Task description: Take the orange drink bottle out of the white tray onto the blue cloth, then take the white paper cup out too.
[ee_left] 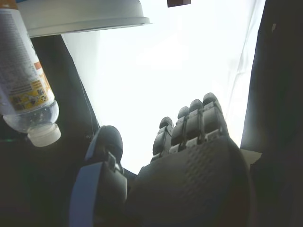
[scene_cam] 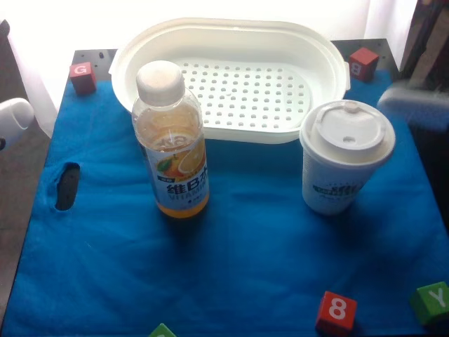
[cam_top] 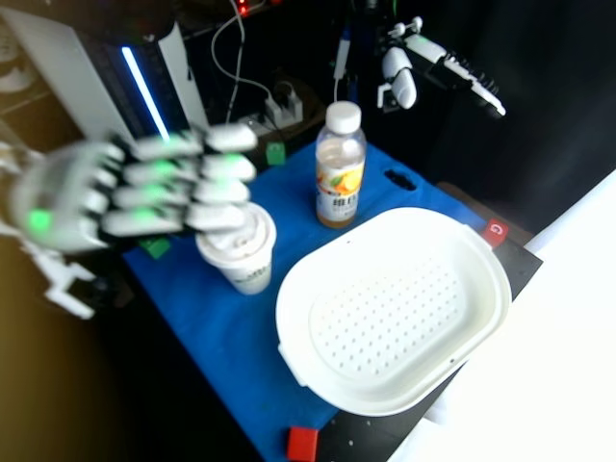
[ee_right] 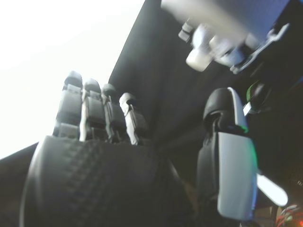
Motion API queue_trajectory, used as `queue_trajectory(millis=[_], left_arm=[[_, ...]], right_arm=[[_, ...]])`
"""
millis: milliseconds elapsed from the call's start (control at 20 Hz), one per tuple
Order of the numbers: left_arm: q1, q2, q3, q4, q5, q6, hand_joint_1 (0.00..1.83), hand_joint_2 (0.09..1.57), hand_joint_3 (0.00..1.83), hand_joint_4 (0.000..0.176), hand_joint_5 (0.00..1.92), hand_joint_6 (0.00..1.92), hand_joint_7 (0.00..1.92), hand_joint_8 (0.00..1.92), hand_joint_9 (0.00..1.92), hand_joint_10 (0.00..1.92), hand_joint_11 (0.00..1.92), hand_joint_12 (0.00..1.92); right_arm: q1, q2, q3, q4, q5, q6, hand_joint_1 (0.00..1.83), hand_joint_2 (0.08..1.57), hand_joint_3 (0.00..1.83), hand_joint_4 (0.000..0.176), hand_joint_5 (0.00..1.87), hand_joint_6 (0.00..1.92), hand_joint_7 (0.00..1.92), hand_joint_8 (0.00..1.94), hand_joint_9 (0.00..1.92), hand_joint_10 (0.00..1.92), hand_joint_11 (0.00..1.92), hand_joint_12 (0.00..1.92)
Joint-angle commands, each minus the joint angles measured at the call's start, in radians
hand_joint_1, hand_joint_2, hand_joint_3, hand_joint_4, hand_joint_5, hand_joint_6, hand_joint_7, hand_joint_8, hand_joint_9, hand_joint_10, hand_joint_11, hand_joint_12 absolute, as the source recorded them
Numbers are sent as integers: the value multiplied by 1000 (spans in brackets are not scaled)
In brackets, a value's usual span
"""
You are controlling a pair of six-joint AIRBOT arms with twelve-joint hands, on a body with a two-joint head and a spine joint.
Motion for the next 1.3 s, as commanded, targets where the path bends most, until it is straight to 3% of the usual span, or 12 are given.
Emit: queue_trajectory(millis=[0, 100, 200, 300, 450, 650, 850, 900, 1000, 1050, 1200, 1250], left_arm=[[-7, 2, 3, 6, -142, -9, 232, 1365, 5, 109, 0, 0, 0, 0, 0, 0, 0, 0], [-12, 3, 4, 16, -152, -10, 213, 1358, 1, 89, 3, 1, 7, 2, 11, 4, 41, 21], [-21, 4, 6, 32, -156, -10, 222, 1338, 10, 111, 9, 1, 13, 2, 33, 4, 1, 281], [-36, 6, 10, 45, -165, -10, 236, 1318, 0, 125, 15, 4, 19, 2, 57, 8, 0, 357], [-69, 7, 16, 74, -163, -10, 286, 1271, 0, 98, 0, 0, 44, 2, 71, 6, 0, 490], [-96, 13, 25, 100, -165, -6, 334, 1274, 0, 166, 28, 5, 25, 0, 46, 4, 0, 444], [-126, 28, 25, 134, -172, 1, 333, 1340, 4, 172, 0, 0, 0, 0, 30, 3, 0, 402], [-130, 28, 25, 139, -179, 5, 355, 1332, 0, 136, 0, 0, 0, 0, 26, 0, 0, 307], [-131, 32, 23, 142, -203, 9, 410, 1295, 0, 155, 0, 0, 0, 0, 4, 0, 0, 182], [-131, 36, 22, 142, -214, 10, 425, 1277, 0, 135, 0, 0, 0, 0, 0, 0, 0, 95], [-131, 54, 15, 141, -250, 18, 423, 1229, 0, 145, 0, 0, 0, 0, 0, 0, 0, 0], [-131, 56, 13, 141, -263, 20, 506, 1212, 0, 129, 0, 0, 0, 0, 0, 0, 0, 0]], right_arm=[[9, 9, 2, 49, 148, 0, 475, 1358, 0, 0, 0, 0, 0, 0, 0, 310, 0, 1353], [9, 23, 3, 88, 153, -40, 568, 1407, 7, 0, 0, 0, 39, 22, 0, 655, 0, 1708], [9, 31, 3, 111, 152, -70, 719, 1412, 5, 0, 0, 0, 53, 36, 0, 822, 0, 1796], [7, 40, 4, 138, 152, -103, 771, 1394, 0, 0, 0, 0, 60, 56, 0, 847, 0, 1839], [6, 56, 4, 160, 152, -121, 776, 1351, 0, 0, 0, 0, 32, 78, 0, 759, 0, 1849], [6, 59, 3, 162, 153, -148, 680, 1280, 0, 17, 0, 0, 0, 251, 0, 856, 0, 1879], [6, 78, -11, 163, 191, -150, 617, 1214, 0, 29, 0, 0, 0, 78, 0, 631, 0, 1920], [6, 82, -13, 163, 205, -150, 595, 1199, 0, 44, 0, 0, 0, 30, 0, 686, 0, 1921], [6, 89, -18, 163, 241, -150, 551, 1190, 0, 49, 0, 0, 3, 35, 0, 725, 0, 1921], [6, 94, -21, 163, 256, -150, 534, 1186, 0, 46, 0, 0, 0, 42, 0, 753, 0, 1921], [6, 115, -37, 163, 316, -150, 572, 1164, 0, 44, 0, 0, 0, 0, 0, 374, 0, 1921], [6, 122, -42, 163, 328, -150, 591, 1121, 0, 77, 0, 0, 0, 0, 0, 106, 0, 1921]])
